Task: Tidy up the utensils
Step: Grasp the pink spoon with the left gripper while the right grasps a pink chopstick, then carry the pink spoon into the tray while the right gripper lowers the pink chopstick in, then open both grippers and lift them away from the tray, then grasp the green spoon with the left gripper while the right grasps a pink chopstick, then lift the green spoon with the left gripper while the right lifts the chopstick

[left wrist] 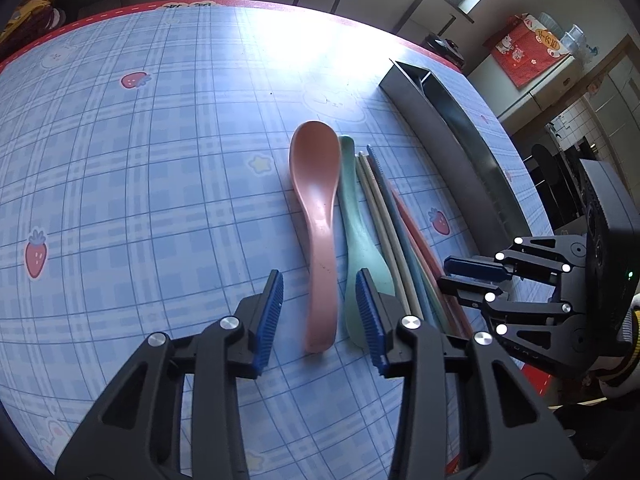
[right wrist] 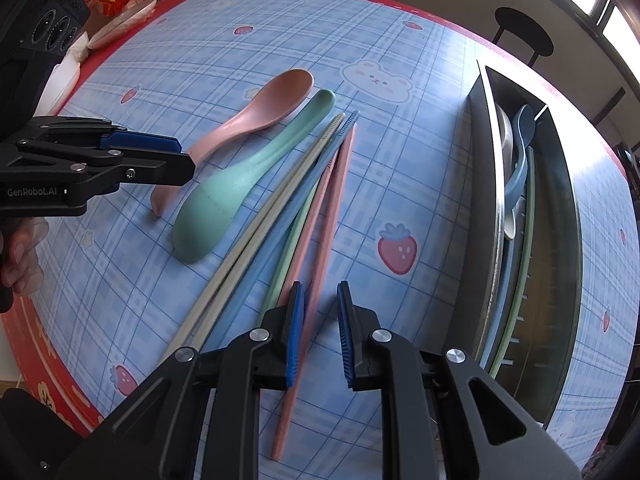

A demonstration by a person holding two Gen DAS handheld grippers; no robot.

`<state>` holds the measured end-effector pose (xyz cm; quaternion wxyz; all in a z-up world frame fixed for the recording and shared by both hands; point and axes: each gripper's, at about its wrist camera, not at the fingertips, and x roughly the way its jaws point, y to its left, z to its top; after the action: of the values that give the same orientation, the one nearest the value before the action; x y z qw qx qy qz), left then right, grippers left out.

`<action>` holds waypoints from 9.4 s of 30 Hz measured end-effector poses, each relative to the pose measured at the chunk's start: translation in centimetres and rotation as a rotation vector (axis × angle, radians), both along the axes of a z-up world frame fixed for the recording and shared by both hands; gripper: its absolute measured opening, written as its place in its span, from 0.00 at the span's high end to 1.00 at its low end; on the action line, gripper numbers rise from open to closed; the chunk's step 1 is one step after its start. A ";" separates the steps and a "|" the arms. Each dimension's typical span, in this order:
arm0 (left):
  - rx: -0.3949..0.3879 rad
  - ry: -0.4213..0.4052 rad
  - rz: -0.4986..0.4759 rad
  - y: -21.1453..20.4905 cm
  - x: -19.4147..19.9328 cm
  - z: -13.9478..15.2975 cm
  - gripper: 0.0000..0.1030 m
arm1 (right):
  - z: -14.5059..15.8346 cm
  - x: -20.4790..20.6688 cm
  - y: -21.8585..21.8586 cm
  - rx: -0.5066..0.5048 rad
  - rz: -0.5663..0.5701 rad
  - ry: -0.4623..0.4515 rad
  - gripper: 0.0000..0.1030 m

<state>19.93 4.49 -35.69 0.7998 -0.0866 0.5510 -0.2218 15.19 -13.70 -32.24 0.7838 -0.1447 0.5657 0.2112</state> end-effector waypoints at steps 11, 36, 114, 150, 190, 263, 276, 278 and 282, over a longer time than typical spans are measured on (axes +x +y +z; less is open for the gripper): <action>-0.107 0.048 0.064 0.4 2.5 -0.9 0.75 | 0.1 -0.1 -0.2 0.010 0.004 -0.003 0.83; -0.163 0.051 0.174 2.1 -2.4 -1.9 0.85 | 0.1 0.8 -0.5 0.039 -0.008 0.000 0.92; -0.141 0.184 0.060 -19.3 13.2 2.3 0.89 | 3.6 5.5 -16.3 0.260 -0.561 -0.049 0.94; 0.089 -0.148 0.077 -11.1 9.2 11.9 0.11 | 7.0 5.6 -15.7 0.233 -0.515 -0.114 0.25; 0.109 -0.106 0.131 3.0 -5.1 3.7 0.05 | 3.6 -0.5 -2.6 -0.017 -0.138 -0.032 0.34; -0.084 0.024 0.031 -2.4 0.0 -1.0 0.62 | -0.1 -1.1 -1.7 -0.016 -0.080 0.082 0.86; -0.018 -0.007 -0.022 -4.7 -0.4 -0.4 0.76 | 0.0 -1.3 -1.9 -0.004 -0.084 0.079 0.86; -0.024 -0.007 -0.028 -4.6 -0.5 -0.1 0.79 | 0.0 -1.3 -1.9 -0.002 -0.085 0.078 0.86; -0.022 -0.005 -0.065 -5.1 -0.7 0.2 0.82 | 0.1 -1.3 -2.0 0.004 -0.089 0.077 0.86</action>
<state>19.21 -0.60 -35.45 0.7925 -0.0770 0.5492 -0.2539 13.90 -15.72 -32.18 0.7704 -0.1097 0.6009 0.1827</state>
